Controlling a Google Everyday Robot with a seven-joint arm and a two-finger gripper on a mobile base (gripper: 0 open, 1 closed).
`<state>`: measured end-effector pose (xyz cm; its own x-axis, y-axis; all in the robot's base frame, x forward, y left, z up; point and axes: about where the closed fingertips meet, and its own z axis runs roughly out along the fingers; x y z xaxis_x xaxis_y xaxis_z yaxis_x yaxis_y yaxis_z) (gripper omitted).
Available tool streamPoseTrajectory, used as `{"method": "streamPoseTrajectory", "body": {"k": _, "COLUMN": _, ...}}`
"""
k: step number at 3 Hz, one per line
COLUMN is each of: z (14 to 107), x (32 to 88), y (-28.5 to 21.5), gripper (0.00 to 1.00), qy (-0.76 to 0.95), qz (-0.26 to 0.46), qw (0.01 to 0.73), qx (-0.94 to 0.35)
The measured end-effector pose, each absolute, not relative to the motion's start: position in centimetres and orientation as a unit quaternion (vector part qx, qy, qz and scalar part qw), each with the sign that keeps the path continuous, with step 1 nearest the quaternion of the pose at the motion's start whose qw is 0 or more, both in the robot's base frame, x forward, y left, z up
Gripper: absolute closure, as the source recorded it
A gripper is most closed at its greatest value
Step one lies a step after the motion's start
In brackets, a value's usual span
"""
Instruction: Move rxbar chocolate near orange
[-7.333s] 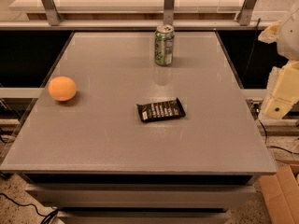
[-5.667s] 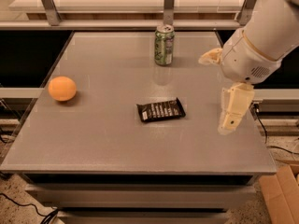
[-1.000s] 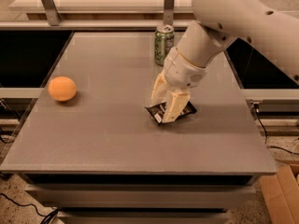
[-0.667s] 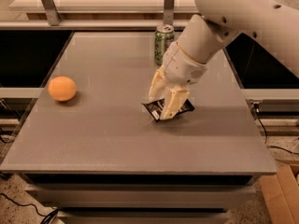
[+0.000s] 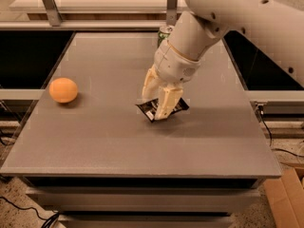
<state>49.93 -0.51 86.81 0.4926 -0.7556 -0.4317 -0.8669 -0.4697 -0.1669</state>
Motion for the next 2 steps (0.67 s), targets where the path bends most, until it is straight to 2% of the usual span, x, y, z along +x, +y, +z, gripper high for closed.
{"method": "streamPoseTrajectory", "body": {"k": 2, "z": 88.4, "x": 51.7, "y": 7.1, "gripper": 1.0, "qy": 0.376, "qz": 0.147, "qw": 0.147, "qx": -0.903}}
